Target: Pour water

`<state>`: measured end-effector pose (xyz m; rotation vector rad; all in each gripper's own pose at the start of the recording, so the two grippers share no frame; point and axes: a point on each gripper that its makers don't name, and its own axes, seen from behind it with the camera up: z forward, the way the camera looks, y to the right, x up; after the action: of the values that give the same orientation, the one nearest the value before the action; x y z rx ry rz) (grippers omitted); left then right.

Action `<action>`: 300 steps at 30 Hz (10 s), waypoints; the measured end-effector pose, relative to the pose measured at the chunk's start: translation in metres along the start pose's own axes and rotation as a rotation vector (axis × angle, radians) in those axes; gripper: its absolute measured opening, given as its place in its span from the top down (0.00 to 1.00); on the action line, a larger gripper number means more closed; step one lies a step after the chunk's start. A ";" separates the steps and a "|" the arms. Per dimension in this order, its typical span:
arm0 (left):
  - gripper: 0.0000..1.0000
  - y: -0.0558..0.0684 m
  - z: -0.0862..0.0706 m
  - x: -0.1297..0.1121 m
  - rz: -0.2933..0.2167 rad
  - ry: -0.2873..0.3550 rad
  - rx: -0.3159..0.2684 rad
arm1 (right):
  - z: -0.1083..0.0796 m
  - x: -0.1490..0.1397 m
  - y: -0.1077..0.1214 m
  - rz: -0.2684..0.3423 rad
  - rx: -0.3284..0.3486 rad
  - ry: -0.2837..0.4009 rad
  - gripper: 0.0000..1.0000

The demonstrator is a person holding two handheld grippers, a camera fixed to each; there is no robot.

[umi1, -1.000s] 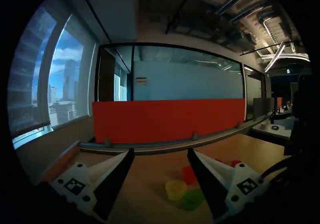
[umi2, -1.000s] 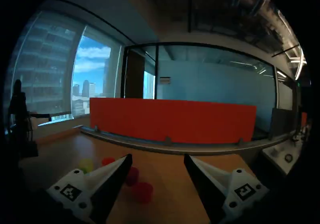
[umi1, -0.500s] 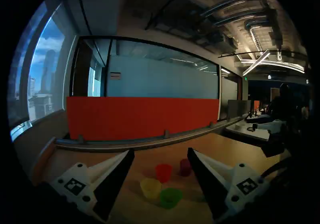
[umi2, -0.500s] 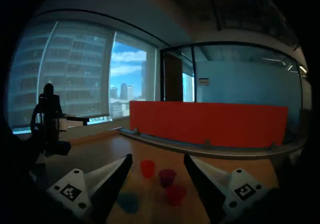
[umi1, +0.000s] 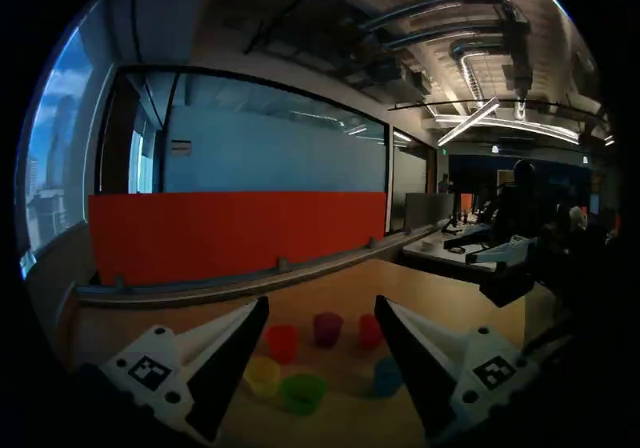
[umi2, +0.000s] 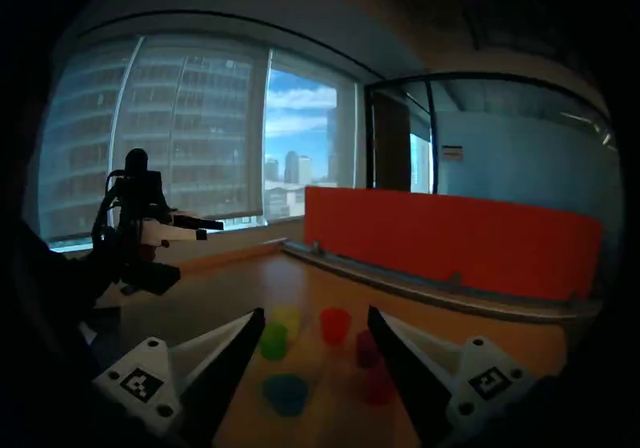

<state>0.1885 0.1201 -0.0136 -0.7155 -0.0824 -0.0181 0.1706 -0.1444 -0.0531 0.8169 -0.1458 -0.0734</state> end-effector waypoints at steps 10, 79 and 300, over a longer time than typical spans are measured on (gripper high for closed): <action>0.01 0.002 0.003 -0.045 0.039 -0.137 -0.048 | 0.002 -0.027 -0.008 -0.021 0.059 -0.101 0.00; 0.01 -0.023 0.022 -0.203 0.068 -0.438 -0.080 | 0.070 -0.224 -0.036 -0.036 0.172 -0.419 0.00; 0.13 0.073 0.059 -0.093 0.048 -0.026 -0.253 | 0.078 0.021 -0.024 -0.388 0.100 0.022 0.10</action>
<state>0.0949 0.2123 -0.0246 -0.9709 -0.0886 0.0276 0.1785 -0.2190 -0.0156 0.9377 0.0314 -0.4249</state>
